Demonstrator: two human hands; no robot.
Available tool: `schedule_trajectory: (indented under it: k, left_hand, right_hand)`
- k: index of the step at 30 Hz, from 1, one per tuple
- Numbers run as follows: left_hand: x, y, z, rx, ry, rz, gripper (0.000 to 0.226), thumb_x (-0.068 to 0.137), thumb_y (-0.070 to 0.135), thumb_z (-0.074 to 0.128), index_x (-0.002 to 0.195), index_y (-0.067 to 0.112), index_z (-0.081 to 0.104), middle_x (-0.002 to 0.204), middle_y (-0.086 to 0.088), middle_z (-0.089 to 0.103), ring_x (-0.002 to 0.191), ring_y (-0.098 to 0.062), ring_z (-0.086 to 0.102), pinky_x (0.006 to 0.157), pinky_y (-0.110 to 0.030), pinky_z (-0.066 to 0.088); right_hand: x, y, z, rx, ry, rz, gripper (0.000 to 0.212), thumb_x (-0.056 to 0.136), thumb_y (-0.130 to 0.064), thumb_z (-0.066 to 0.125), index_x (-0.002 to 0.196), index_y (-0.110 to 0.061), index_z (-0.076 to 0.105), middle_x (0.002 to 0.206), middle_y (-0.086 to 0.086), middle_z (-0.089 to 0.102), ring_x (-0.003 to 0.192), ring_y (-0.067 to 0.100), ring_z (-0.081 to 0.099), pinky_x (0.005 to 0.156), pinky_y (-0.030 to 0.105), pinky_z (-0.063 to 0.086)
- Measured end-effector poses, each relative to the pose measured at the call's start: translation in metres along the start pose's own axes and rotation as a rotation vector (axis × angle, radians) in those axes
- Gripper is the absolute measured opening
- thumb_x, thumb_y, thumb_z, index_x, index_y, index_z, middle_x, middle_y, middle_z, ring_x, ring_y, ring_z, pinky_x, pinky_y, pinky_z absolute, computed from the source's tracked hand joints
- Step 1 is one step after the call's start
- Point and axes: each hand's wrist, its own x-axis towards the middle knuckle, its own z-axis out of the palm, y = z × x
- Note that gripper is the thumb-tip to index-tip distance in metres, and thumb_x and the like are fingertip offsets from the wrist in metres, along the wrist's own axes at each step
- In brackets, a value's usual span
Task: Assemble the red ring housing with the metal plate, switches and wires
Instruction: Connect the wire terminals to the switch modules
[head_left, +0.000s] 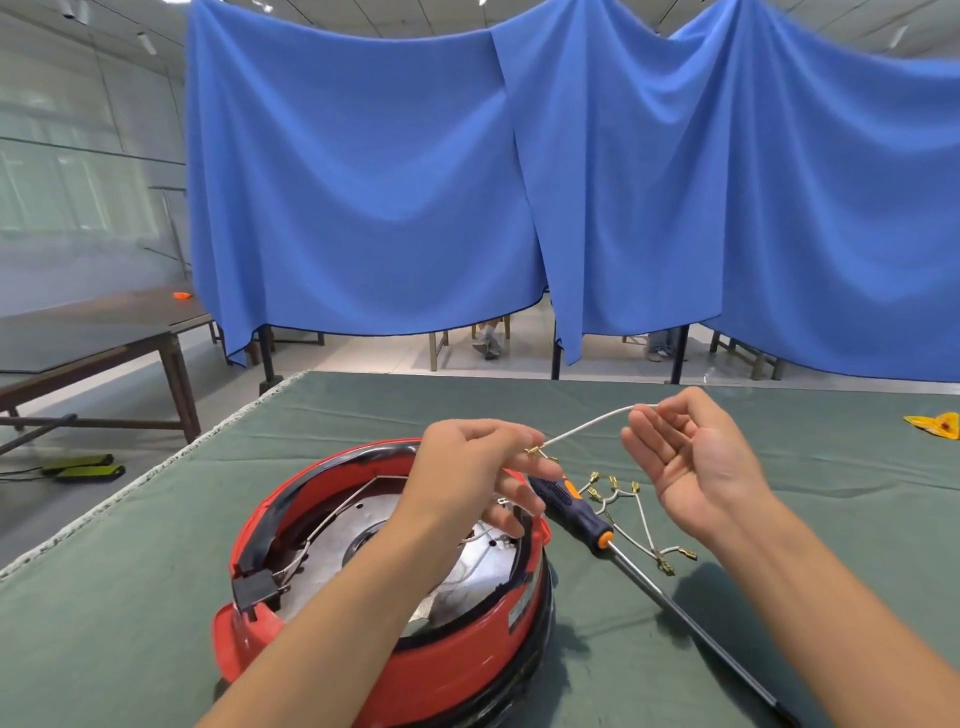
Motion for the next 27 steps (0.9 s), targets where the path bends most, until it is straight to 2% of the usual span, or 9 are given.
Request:
schedule_trajectory:
  k: [8,10,12,14,17,19,21,23,27]
  left_hand:
    - [0.0,-0.001,-0.002,-0.056,0.067,0.048,0.013,0.093,0.0,0.052,0.092,-0.005,0.064,0.069,-0.015,0.071,0.043,-0.017,0.059,0.039,-0.022,0.048]
    - [0.001,-0.001,-0.003,-0.036,0.089,0.061,0.014,0.094,-0.002,0.049,0.092,-0.005,0.063,0.065,-0.014,0.07,0.042,-0.016,0.058,0.039,-0.022,0.048]
    - [0.002,-0.003,-0.003,-0.007,0.092,0.075,0.015,0.095,-0.002,0.048,0.094,-0.005,0.063,0.065,-0.013,0.07,0.043,-0.016,0.058,0.04,-0.022,0.048]
    - [0.002,-0.004,-0.002,0.037,0.087,0.095,0.016,0.095,-0.002,0.046,0.096,-0.004,0.062,0.065,-0.012,0.069,0.044,-0.017,0.058,0.04,-0.023,0.048]
    - [0.002,-0.008,0.002,0.127,0.055,0.124,0.015,0.096,-0.001,0.046,0.096,-0.001,0.061,0.065,-0.01,0.069,0.045,-0.016,0.059,0.04,-0.023,0.048]
    - [0.002,-0.009,0.003,0.183,0.044,0.143,0.015,0.096,-0.001,0.047,0.093,0.001,0.062,0.065,-0.01,0.069,0.047,-0.016,0.06,0.041,-0.025,0.049]
    - [0.002,-0.009,0.002,0.214,0.057,0.164,0.017,0.095,0.0,0.048,0.088,0.004,0.063,0.067,-0.01,0.07,0.049,-0.017,0.062,0.043,-0.026,0.049]
    - [0.002,-0.009,0.0,0.208,0.084,0.185,0.015,0.095,0.001,0.05,0.088,0.004,0.063,0.071,-0.013,0.071,0.051,-0.018,0.063,0.044,-0.027,0.05]
    - [0.001,-0.006,0.0,0.138,0.109,0.178,0.014,0.094,0.005,0.051,0.089,0.003,0.064,0.073,-0.013,0.072,0.053,-0.017,0.065,0.045,-0.027,0.052]
  right_hand:
    - [0.003,0.005,-0.004,-0.159,0.069,-0.12,0.011,0.09,-0.011,0.054,0.08,-0.01,0.053,0.046,0.0,0.062,0.035,0.012,0.057,0.038,0.023,0.051]
    - [0.005,0.006,-0.005,-0.329,0.13,-0.306,0.011,0.089,-0.012,0.056,0.08,-0.015,0.05,0.044,-0.005,0.054,0.031,0.01,0.048,0.04,0.025,0.046]
    - [0.0,0.008,-0.004,-0.559,0.136,-0.621,0.014,0.083,-0.01,0.059,0.078,-0.02,0.05,0.054,-0.006,0.052,0.04,0.01,0.047,0.048,0.03,0.043]
    - [-0.009,0.012,0.001,-0.832,0.025,-0.925,0.011,0.077,-0.015,0.059,0.078,-0.025,0.054,0.066,-0.012,0.056,0.06,0.008,0.052,0.06,0.023,0.044]
    - [-0.021,0.024,0.008,-1.186,-0.243,-1.129,0.015,0.074,-0.015,0.057,0.085,-0.022,0.065,0.085,-0.014,0.063,0.092,0.006,0.05,0.084,0.011,0.037]
    - [-0.023,0.03,0.012,-1.321,-0.362,-1.114,0.015,0.077,-0.02,0.059,0.088,-0.021,0.07,0.089,-0.013,0.065,0.104,0.007,0.048,0.095,0.019,0.033]
    - [-0.021,0.031,0.011,-1.39,-0.403,-1.063,0.01,0.082,-0.026,0.063,0.088,-0.026,0.071,0.086,-0.017,0.066,0.104,0.008,0.051,0.097,0.028,0.034]
    - [-0.019,0.03,0.009,-1.4,-0.413,-0.997,0.005,0.085,-0.025,0.068,0.087,-0.027,0.071,0.078,-0.022,0.062,0.094,0.007,0.052,0.09,0.031,0.037]
    - [-0.019,0.03,0.009,-1.366,-0.414,-0.862,0.013,0.083,-0.022,0.07,0.075,-0.033,0.068,0.069,-0.019,0.06,0.08,0.001,0.054,0.071,0.024,0.04]
